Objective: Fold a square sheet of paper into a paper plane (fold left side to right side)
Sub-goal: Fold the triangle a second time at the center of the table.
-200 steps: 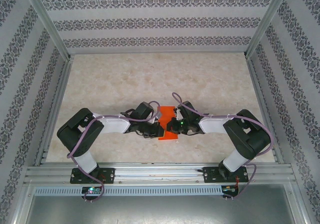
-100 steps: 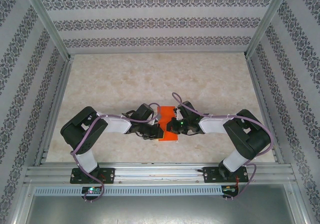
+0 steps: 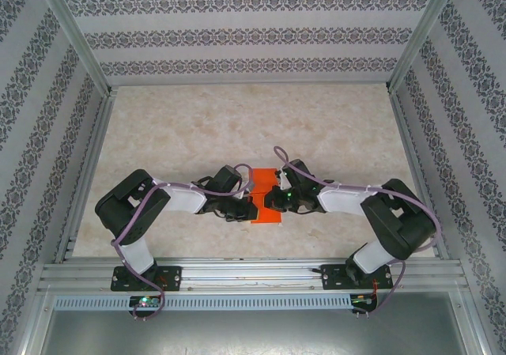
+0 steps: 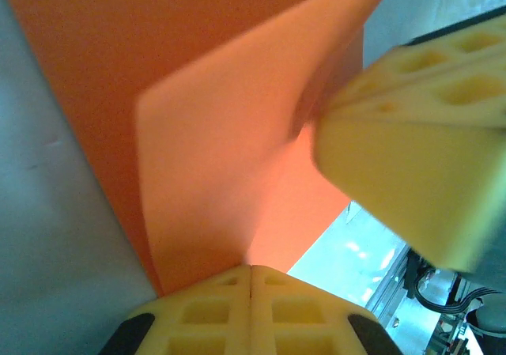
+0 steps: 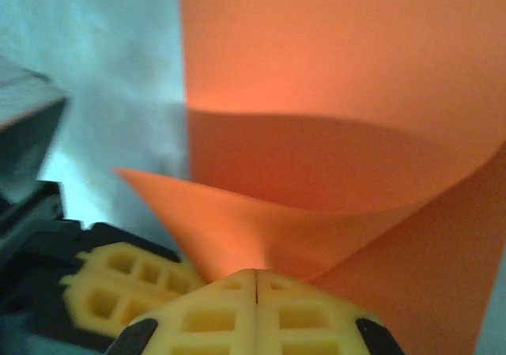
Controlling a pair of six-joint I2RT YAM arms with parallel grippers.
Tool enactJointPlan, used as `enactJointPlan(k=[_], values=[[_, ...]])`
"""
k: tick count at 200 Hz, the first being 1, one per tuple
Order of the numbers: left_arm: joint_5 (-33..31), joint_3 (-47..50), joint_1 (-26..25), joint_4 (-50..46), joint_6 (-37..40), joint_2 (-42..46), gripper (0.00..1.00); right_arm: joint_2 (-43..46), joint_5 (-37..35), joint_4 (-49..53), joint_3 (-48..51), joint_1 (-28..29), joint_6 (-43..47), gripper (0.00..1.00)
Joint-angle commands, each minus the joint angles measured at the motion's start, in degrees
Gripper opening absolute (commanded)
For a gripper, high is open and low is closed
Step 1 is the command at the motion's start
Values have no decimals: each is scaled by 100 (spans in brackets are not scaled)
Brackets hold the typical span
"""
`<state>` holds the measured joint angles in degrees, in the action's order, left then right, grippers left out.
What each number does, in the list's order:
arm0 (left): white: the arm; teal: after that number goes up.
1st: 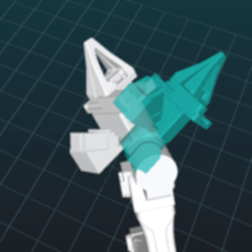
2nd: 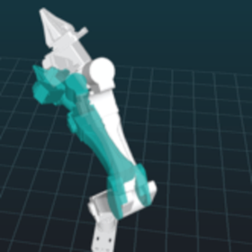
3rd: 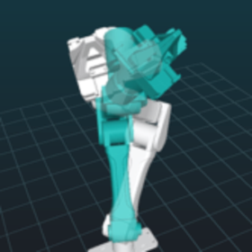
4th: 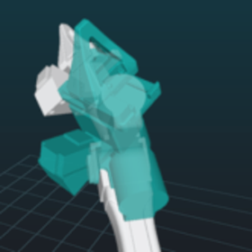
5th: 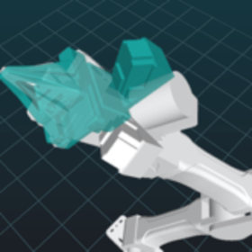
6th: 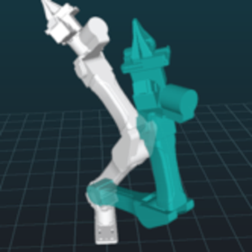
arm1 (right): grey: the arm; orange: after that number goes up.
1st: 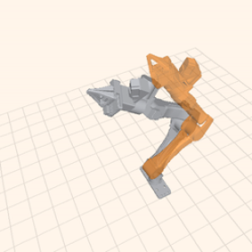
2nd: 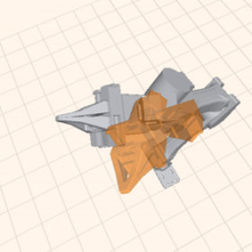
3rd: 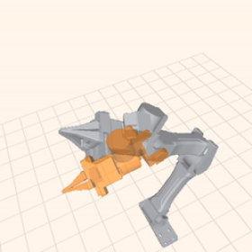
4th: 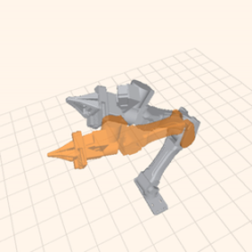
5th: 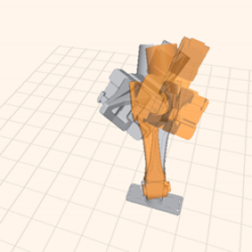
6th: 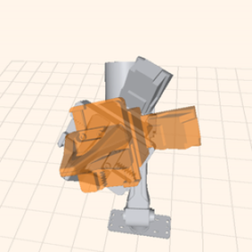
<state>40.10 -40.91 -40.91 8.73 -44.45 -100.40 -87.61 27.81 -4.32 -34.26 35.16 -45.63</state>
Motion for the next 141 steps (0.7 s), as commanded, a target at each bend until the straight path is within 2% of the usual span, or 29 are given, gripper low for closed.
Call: enactJointPlan(k=[1,37,108,141], values=[[-292,197,-67,-205,53,-111,5,343,-104,45,14,81,219,0],[-318,194,-67,-186,79,-120,3,275,-255,-75,48,219,282,0],[-370,171,-68,-216,-41,-151,3,-402,-499,-91,-199,387,376,0],[-507,110,-67,-554,-104,-173,3,-502,-717,140,-250,356,518,0]])
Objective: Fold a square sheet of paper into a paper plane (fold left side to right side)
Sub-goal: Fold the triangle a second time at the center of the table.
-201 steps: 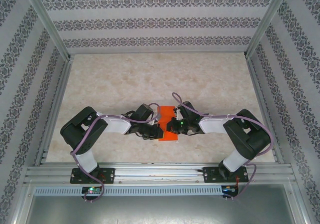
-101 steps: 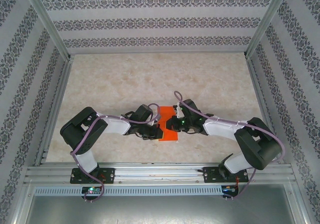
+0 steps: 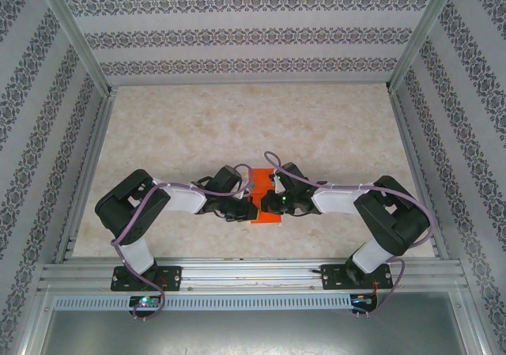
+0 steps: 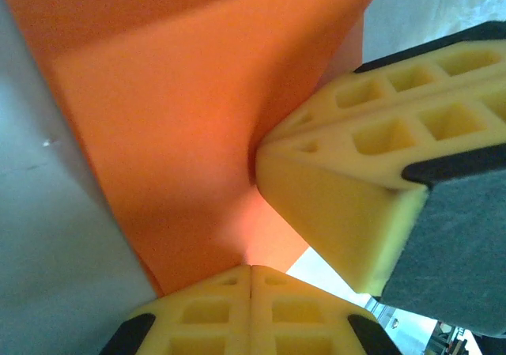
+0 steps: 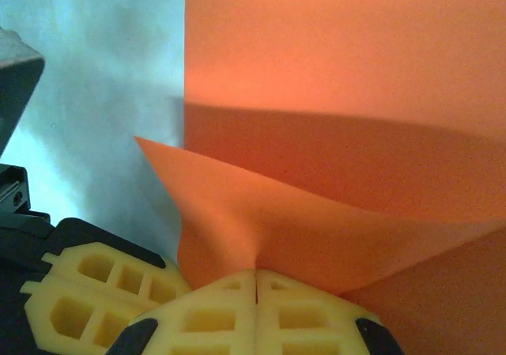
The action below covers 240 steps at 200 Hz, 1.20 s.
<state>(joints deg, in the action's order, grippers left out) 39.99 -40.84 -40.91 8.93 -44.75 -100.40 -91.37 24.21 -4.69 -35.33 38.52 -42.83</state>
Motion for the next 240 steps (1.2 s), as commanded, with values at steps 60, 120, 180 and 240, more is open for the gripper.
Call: enactJointPlan(k=[60,120,180,240], values=[[-545,203,-67,-545,-235,-223,2,-144,-469,396,-167,-190,419,0],[-501,270,-67,-467,-255,-270,2,-179,-443,628,-296,-574,688,0],[-485,296,-67,-426,-254,-265,2,-258,-295,794,-360,-1155,999,0],[-363,305,-67,-170,-305,-276,2,-135,-113,1071,-563,-1561,1242,0]])
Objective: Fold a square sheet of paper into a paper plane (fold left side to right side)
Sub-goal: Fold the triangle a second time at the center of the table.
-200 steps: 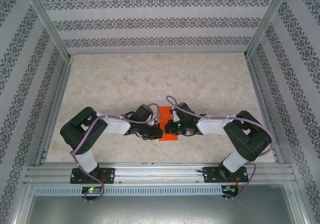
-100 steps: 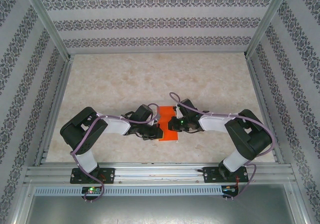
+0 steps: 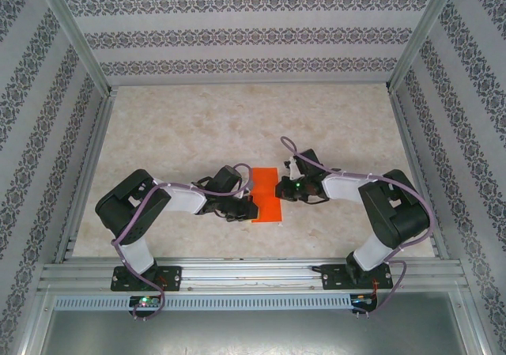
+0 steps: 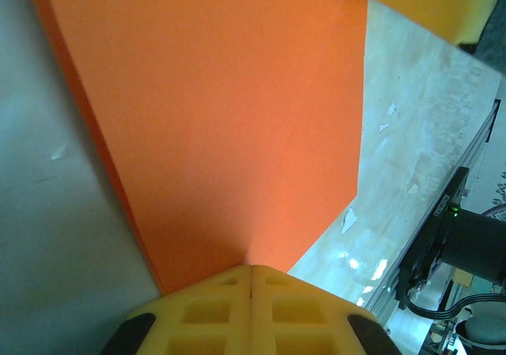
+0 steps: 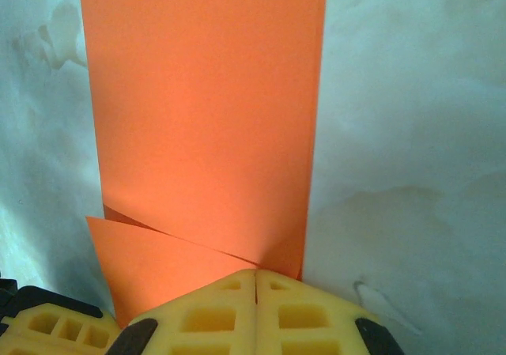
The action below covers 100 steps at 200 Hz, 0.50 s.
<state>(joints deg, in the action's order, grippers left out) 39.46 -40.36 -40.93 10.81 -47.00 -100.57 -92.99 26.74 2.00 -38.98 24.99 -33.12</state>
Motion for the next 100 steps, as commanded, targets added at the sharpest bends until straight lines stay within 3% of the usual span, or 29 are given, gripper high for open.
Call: enactJointPlan(k=[1,51,100], values=[[-309,257,-65,-350,-80,-260,2,35,-369,418,-206,-211,276,0],[-246,221,-65,-229,-131,-272,2,782,-162,731,-234,-246,200,0],[-237,206,-65,-245,-123,-249,2,784,428,-437,215,355,-694,0]])
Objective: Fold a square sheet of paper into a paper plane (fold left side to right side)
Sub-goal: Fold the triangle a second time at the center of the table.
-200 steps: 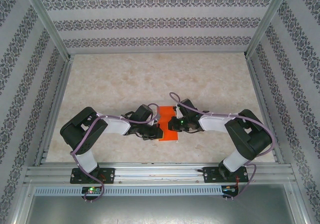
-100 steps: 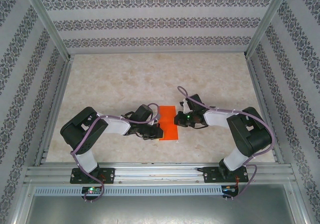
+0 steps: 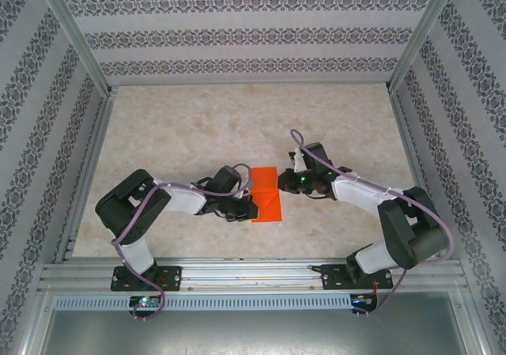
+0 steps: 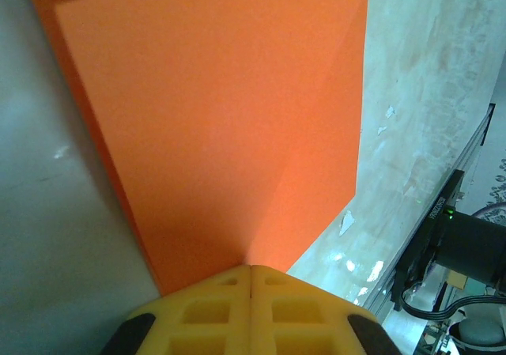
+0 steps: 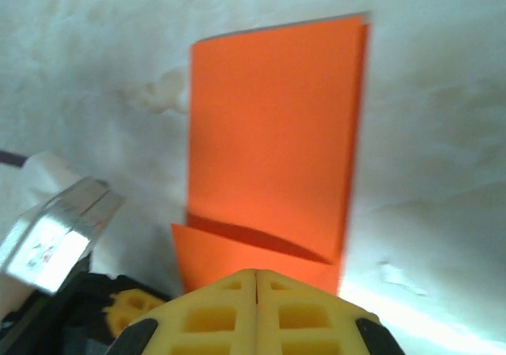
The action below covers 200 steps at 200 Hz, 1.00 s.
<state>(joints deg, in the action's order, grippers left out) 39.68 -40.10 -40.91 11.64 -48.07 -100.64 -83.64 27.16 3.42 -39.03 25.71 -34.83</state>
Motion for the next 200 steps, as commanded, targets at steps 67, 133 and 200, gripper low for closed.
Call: enactJointPlan(k=[67,133,200], values=[[-216,93,-67,-351,-7,-144,5,-931,91,-644,95,306,-500,0],[-216,-588,-49,-1030,320,129,7,-1111,-80,-254,349,155,-367,0],[-67,-1249,-49,-1268,605,-350,6,-1124,-7,-281,396,191,-394,0]])
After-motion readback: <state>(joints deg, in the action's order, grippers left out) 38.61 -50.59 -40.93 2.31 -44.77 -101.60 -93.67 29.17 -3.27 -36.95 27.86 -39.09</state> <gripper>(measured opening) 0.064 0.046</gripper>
